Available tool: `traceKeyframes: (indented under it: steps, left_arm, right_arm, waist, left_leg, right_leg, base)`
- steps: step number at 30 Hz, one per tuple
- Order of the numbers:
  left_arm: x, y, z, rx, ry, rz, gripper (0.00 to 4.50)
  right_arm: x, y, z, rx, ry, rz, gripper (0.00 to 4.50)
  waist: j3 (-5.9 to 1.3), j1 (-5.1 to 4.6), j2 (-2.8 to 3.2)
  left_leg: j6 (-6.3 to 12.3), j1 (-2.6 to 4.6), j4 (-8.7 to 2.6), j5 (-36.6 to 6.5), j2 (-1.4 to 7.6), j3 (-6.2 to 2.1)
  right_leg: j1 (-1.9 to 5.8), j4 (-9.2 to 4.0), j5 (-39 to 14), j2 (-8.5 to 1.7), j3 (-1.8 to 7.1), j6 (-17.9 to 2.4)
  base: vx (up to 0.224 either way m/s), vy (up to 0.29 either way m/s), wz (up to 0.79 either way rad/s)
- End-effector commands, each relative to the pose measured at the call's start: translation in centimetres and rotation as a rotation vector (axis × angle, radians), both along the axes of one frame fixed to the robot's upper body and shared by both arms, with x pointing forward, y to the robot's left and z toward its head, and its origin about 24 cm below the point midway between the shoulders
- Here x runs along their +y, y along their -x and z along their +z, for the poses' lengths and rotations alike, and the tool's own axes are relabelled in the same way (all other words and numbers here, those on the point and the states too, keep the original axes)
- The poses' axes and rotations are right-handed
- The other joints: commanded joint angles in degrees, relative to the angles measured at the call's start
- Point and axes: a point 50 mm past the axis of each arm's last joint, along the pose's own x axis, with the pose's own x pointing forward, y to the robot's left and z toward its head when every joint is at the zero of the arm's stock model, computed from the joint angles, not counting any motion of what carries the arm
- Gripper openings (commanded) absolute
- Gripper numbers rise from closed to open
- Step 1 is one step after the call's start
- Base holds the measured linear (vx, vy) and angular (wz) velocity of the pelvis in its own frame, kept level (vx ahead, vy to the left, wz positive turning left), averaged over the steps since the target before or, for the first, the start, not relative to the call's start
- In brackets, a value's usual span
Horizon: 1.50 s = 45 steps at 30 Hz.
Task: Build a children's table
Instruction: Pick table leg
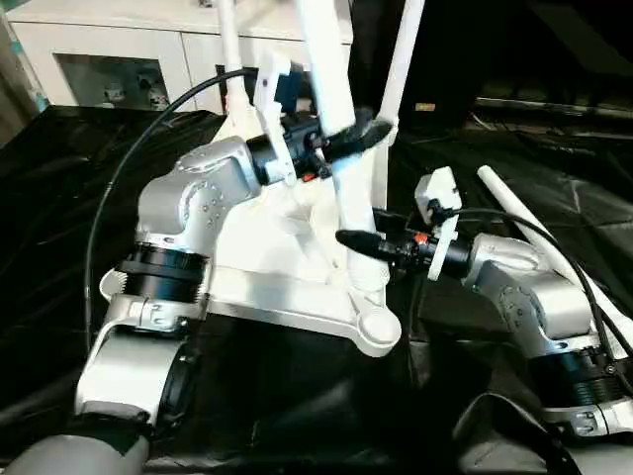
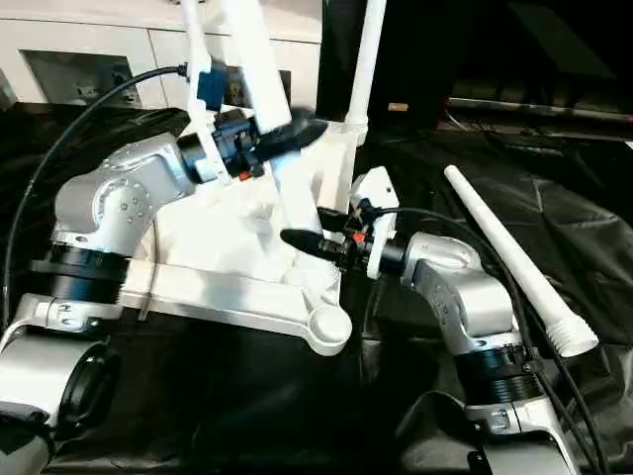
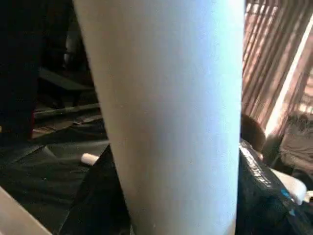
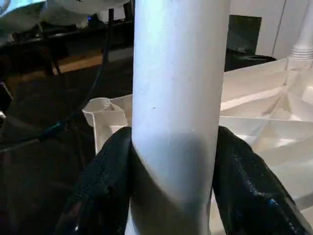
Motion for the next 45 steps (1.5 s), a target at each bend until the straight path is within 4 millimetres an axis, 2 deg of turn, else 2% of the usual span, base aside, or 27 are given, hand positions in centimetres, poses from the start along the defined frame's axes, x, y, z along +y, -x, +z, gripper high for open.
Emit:
traceKeyframes:
  steps: [1,7,8,11,16,22,23,25,28,29,32,35,41,45]
  left_arm:
    - [0.7,-0.6,0.2,0.022,-0.016,0.082,1.99]
    - [0.6,-1.0,0.0,0.120,-0.071,0.147,1.92]
    - [0.6,-1.3,-0.2,0.144,-0.090,0.174,1.90]
    - [0.9,-1.8,-0.6,0.178,-0.120,0.223,1.88]
    - [1.4,-2.4,-1.2,0.197,-0.158,0.291,1.88]
    - [1.4,-2.4,-1.1,0.169,-0.178,0.307,1.88]
    - [1.4,-2.4,-1.0,0.158,-0.188,0.312,1.88]
    - [1.3,-2.5,-0.8,0.135,-0.206,0.326,1.88]
    - [1.1,-2.5,-0.6,0.108,-0.238,0.344,1.86]
    - [1.0,-2.4,-0.5,0.097,-0.250,0.347,1.82]
    - [0.7,-2.3,-0.3,0.083,-0.262,0.347,1.79]
    - [0.6,-2.2,-0.1,0.075,-0.265,0.350,1.79]
    - [0.5,-2.3,0.6,0.078,-0.228,0.366,1.79]
    - [0.4,-2.2,1.1,0.086,-0.192,0.358,1.79]
  right_arm:
    - [0.5,0.5,1.3,-0.056,-0.043,0.060,1.86]
    - [0.9,0.7,1.3,-0.029,-0.087,0.069,1.86]
    - [0.9,0.7,1.3,-0.022,-0.097,0.074,1.86]
    - [0.9,0.8,1.3,-0.012,-0.106,0.083,1.86]
    - [0.6,1.1,1.4,0.022,-0.142,0.113,1.86]
    - [0.5,0.7,1.1,-0.003,-0.092,0.070,1.86]
    - [0.5,0.6,1.1,-0.003,-0.088,0.058,2.42]
    - [0.7,0.1,1.1,-0.005,-0.078,0.021,2.56]
    - [1.1,-0.8,1.1,-0.036,-0.023,-0.067,2.91]
    - [1.4,-1.1,1.0,-0.043,-0.003,-0.094,2.99]
    - [2.2,-1.5,0.7,-0.029,0.021,-0.128,3.02]
    - [3.0,-1.9,0.2,-0.024,0.051,-0.155,3.02]
    - [4.1,-2.5,-0.2,0.016,0.047,-0.203,3.02]
    - [4.3,-2.4,-0.2,0.023,0.032,-0.197,3.02]
  waist:
    - [-4.92,0.17,-0.52]
    - [-4.83,0.43,-0.45]
    - [-4.84,0.56,-0.23]
    - [-4.79,0.72,-0.34]
    - [-4.87,0.75,-0.39]
    - [-4.98,0.73,-0.51]
    - [-4.98,0.73,-0.59]
    - [-4.94,0.74,-0.54]
    - [-4.84,0.14,-0.63]
    - [-4.82,0.12,-0.46]
    - [-4.84,0.44,-0.16]
    - [-4.93,0.54,-0.17]
    - [-4.98,0.43,-0.10]
    - [-4.95,0.40,-0.14]
  left_leg:
    - [0.98,1.16,-3.66,-8.98,2.34,-1.14]
    - [0.76,1.30,-3.68,-9.41,2.38,-1.11]
    - [0.68,1.28,-3.66,-9.40,2.36,-1.16]
    - [0.50,1.27,-3.71,-9.57,2.27,-1.16]
    - [0.38,1.14,-3.71,-9.32,2.22,-1.22]
    - [0.70,1.03,-3.61,-8.03,2.23,-1.19]
    - [0.72,1.04,-3.60,-8.08,2.24,-1.17]
    - [0.67,1.05,-3.61,-8.22,2.23,-1.18]
    - [-0.09,0.87,-3.85,-9.74,2.23,-1.49]
    - [-0.80,1.21,-3.91,-9.76,2.28,-1.39]
    - [-1.19,1.56,-3.92,-9.83,2.51,-1.32]
    - [-1.39,1.47,-3.95,-9.78,2.51,-1.30]
    - [-1.38,1.11,-3.96,-9.30,2.29,-1.33]
    - [-1.20,1.18,-3.95,-9.54,2.31,-1.28]
  right_leg:
    - [3.24,-3.65,-10.72,-3.92,2.98,-11.35]
    - [3.08,-3.71,-11.19,-3.91,3.00,-11.38]
    - [3.11,-3.74,-11.59,-3.93,2.99,-11.23]
    - [3.17,-3.99,-12.13,-3.89,2.97,-10.67]
    - [3.26,-4.05,-12.19,-3.93,2.91,-10.15]
    - [3.36,-3.72,-9.63,-3.97,2.89,-11.03]
    - [3.36,-3.75,-9.84,-3.99,2.90,-10.98]
    - [3.30,-3.82,-10.56,-4.03,2.93,-10.78]
    - [3.40,-3.97,-13.29,-3.88,2.83,-7.70]
    - [3.03,-4.19,-14.82,-3.97,2.86,-7.32]
    - [2.65,-4.03,-13.76,-3.98,2.96,-8.98]
    - [2.75,-3.63,-10.60,-3.92,2.94,-10.54]
    - [3.16,-3.40,-8.68,-4.00,3.00,-10.55]
    - [3.17,-3.51,-9.19,-4.05,3.03,-10.51]
  base:
    - [0.000,0.000,0.00]
    - [0.000,0.000,0.00]
    - [0.000,0.000,0.00]
    - [0.000,0.000,0.00]
    - [0.000,0.000,0.00]
    - [0.000,0.000,0.00]
    - [0.000,0.000,0.00]
    - [0.000,0.000,0.00]
    - [0.000,0.000,0.00]
    - [0.000,0.000,0.00]
    - [0.000,0.000,0.00]
    - [0.000,0.000,0.00]
    - [0.000,0.000,0.00]
    - [0.000,0.000,0.00]
